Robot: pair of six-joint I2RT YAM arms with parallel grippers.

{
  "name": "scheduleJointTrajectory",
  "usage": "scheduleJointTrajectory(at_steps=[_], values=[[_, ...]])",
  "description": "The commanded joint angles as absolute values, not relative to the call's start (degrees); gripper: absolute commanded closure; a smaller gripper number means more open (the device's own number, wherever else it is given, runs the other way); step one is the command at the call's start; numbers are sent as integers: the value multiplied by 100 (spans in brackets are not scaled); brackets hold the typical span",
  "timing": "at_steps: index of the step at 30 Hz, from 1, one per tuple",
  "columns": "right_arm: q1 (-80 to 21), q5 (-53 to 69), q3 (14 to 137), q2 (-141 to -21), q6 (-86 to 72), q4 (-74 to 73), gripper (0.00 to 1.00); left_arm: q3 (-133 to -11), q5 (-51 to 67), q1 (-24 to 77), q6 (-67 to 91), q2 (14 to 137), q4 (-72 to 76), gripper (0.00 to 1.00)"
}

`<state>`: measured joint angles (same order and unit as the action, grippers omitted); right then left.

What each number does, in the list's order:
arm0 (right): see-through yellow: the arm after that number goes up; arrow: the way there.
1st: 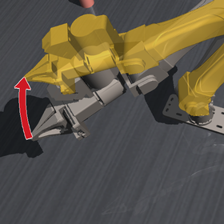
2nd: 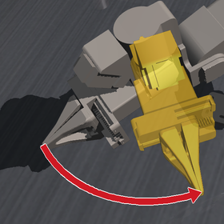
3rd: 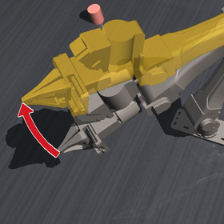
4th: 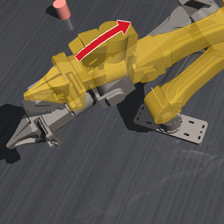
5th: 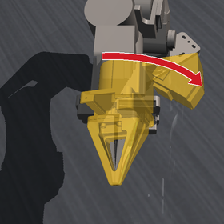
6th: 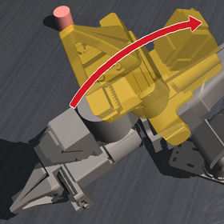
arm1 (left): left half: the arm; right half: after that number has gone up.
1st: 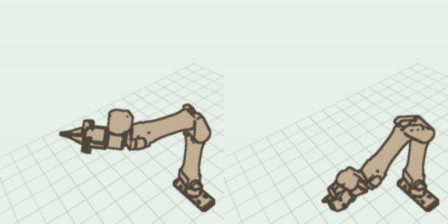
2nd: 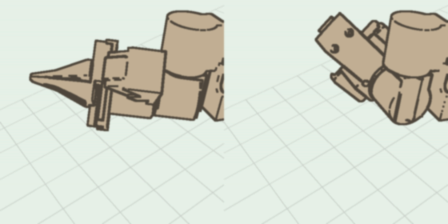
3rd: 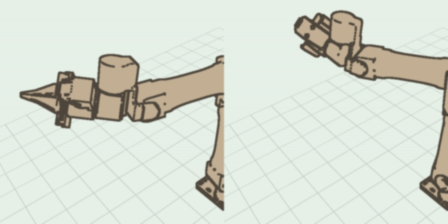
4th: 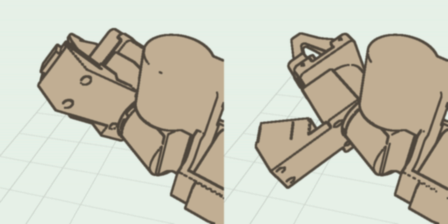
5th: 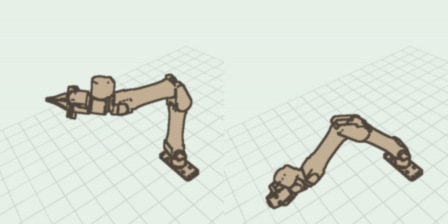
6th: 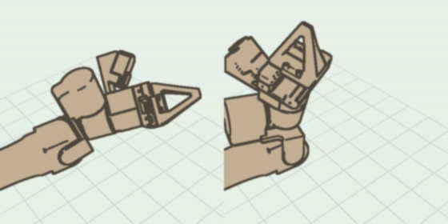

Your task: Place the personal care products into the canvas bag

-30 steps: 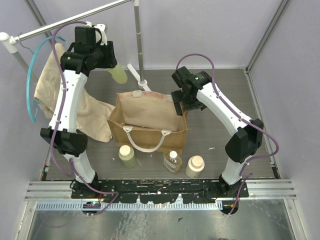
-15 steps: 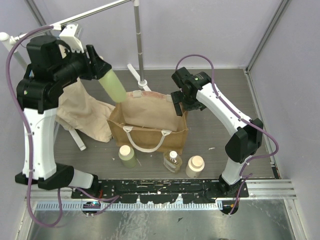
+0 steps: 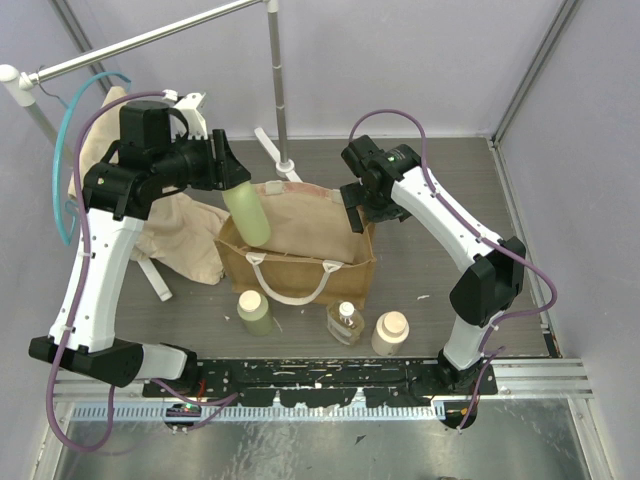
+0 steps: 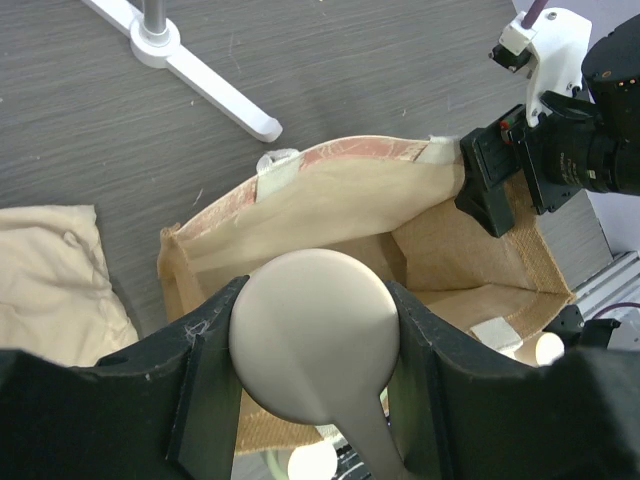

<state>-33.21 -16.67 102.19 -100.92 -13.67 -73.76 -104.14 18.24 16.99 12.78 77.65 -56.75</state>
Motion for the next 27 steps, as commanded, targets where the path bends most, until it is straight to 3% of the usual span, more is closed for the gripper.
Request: scheduleJointTrajectory(at_steps=[1, 13, 27], values=[[-3381, -1742, 10223, -9987, -1379, -7322, 0, -10447, 1878, 1832, 1498, 7658, -4292, 100], [-3393, -1825, 9979, -9871, -1362, -7262, 0, -8705, 989, 2467, 1264, 7594, -3431, 100], [-3393, -1743, 9828, -9922, -1253, -7111, 0, -6388, -1910, 3291, 1285, 6808, -2021, 100]])
